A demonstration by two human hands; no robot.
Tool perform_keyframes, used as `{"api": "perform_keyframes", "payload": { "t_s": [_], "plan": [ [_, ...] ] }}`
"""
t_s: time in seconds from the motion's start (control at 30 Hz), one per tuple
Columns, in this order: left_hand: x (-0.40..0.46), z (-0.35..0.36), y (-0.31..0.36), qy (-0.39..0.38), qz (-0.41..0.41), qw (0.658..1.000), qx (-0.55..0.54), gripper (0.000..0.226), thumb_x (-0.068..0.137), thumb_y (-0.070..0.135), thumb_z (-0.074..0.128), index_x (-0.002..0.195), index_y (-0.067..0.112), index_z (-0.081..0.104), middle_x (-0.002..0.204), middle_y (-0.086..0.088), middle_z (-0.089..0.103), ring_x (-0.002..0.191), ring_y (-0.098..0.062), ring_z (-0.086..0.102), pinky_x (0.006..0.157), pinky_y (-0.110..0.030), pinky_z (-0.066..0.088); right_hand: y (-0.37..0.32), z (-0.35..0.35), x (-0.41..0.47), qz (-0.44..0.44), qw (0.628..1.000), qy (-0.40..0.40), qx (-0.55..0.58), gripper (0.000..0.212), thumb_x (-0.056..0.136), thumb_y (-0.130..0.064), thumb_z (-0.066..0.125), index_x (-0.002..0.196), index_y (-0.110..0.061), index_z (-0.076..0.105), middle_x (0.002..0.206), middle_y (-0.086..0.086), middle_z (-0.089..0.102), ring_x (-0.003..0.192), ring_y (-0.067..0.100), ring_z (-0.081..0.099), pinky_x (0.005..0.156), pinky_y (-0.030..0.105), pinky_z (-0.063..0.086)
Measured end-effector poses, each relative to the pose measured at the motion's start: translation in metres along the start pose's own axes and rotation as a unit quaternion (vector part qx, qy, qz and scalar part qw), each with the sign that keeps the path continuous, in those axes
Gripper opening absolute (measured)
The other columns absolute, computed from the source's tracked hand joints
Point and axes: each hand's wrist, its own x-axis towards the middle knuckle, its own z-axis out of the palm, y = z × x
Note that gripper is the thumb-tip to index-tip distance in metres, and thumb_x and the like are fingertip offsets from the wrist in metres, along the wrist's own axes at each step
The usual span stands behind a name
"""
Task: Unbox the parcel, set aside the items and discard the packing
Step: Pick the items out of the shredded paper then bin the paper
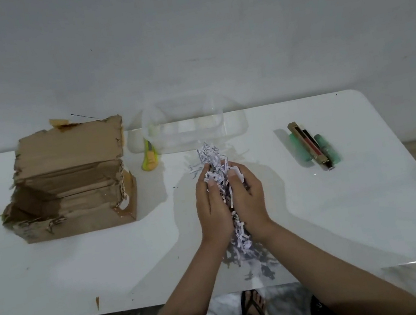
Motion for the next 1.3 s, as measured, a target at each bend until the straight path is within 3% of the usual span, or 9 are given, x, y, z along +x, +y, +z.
{"api": "perform_keyframes", "payload": {
  "t_s": [0.1,0.23,0.47,0.63,0.77,0.87,1.03,1.23,1.3],
  "plan": [
    [0.006,0.010,0.009,0.015,-0.009,0.999,-0.030,0.039,0.101,0.031,0.031,0.136,0.023,0.046,0.137,0.005,0.052,0.128,-0.007,0.046,0.110,-0.039,0.037,-0.009,0.001,0.008,0.025,0.998,0.030,0.056,0.024,0.098,-0.014,0.045,0.101,-0.018,0.068,0.096,0.006,0.071,0.091,0.021,0.066,0.086,0.044,0.052],
    [0.015,0.020,0.027,0.019,-0.013,0.998,-0.057,0.046,0.094,0.040,0.032,0.133,0.024,0.049,0.134,0.004,0.055,0.125,-0.009,0.049,0.109,-0.040,0.038,-0.029,-0.003,0.020,0.035,0.993,0.051,0.099,0.024,0.097,-0.011,0.045,0.100,-0.015,0.069,0.098,0.008,0.072,0.096,0.023,0.068,0.087,0.041,0.054],
    [0.024,0.034,0.071,-0.013,0.019,0.997,-0.071,0.046,0.091,0.042,0.033,0.129,0.023,0.052,0.129,0.001,0.058,0.121,-0.013,0.053,0.106,-0.042,0.041,-0.073,-0.013,0.030,-0.012,0.989,0.090,0.113,0.023,0.095,-0.011,0.046,0.096,-0.015,0.068,0.094,0.006,0.072,0.092,0.021,0.068,0.083,0.035,0.055],
    [0.013,0.041,0.097,-0.072,0.041,0.993,-0.089,0.046,0.090,0.044,0.033,0.127,0.025,0.052,0.128,0.000,0.059,0.119,-0.015,0.054,0.104,-0.043,0.042,-0.099,-0.025,0.018,-0.060,0.979,0.147,0.124,0.023,0.095,-0.011,0.047,0.095,-0.016,0.069,0.095,0.007,0.072,0.094,0.022,0.068,0.084,0.035,0.055],
    [-0.007,0.046,0.116,-0.130,0.061,0.986,-0.086,0.040,0.097,0.037,0.033,0.129,0.023,0.051,0.130,0.001,0.057,0.121,-0.014,0.052,0.106,-0.041,0.040,-0.114,-0.038,-0.002,-0.090,0.968,0.203,0.121,0.022,0.094,-0.016,0.047,0.097,-0.014,0.069,0.100,0.012,0.071,0.100,0.029,0.066,0.091,0.044,0.053],
    [-0.023,0.059,0.133,-0.183,0.086,0.976,-0.082,0.040,0.098,0.035,0.031,0.129,0.022,0.051,0.130,0.000,0.057,0.121,-0.015,0.052,0.105,-0.042,0.040,-0.130,-0.057,-0.017,-0.115,0.955,0.250,0.114,0.023,0.096,-0.014,0.046,0.101,-0.007,0.068,0.100,0.013,0.070,0.098,0.027,0.066,0.088,0.041,0.053],
    [-0.061,0.100,0.162,-0.263,0.126,0.953,-0.084,0.045,0.093,0.039,0.028,0.124,0.017,0.053,0.126,-0.005,0.058,0.118,-0.020,0.053,0.104,-0.046,0.039,-0.163,-0.107,-0.046,-0.153,0.921,0.343,0.104,0.022,0.095,-0.009,0.046,0.090,-0.014,0.067,0.088,0.007,0.067,0.086,0.021,0.063,0.081,0.036,0.052],
    [-0.139,0.154,0.164,-0.358,0.115,0.922,-0.094,0.043,0.096,0.032,0.028,0.124,0.012,0.053,0.126,-0.008,0.058,0.118,-0.022,0.052,0.104,-0.044,0.039,-0.164,-0.186,-0.104,-0.155,0.878,0.448,0.064,0.023,0.094,-0.012,0.047,0.086,-0.018,0.067,0.085,0.008,0.066,0.084,0.023,0.060,0.080,0.043,0.052],
    [-0.169,0.171,0.153,-0.400,0.103,0.907,-0.088,0.042,0.098,0.031,0.029,0.127,0.013,0.052,0.128,-0.008,0.057,0.119,-0.022,0.051,0.105,-0.044,0.038,-0.154,-0.212,-0.128,-0.139,0.862,0.483,0.060,0.024,0.095,-0.011,0.046,0.083,-0.016,0.066,0.079,0.005,0.065,0.079,0.020,0.060,0.073,0.035,0.052]
  ]
}}
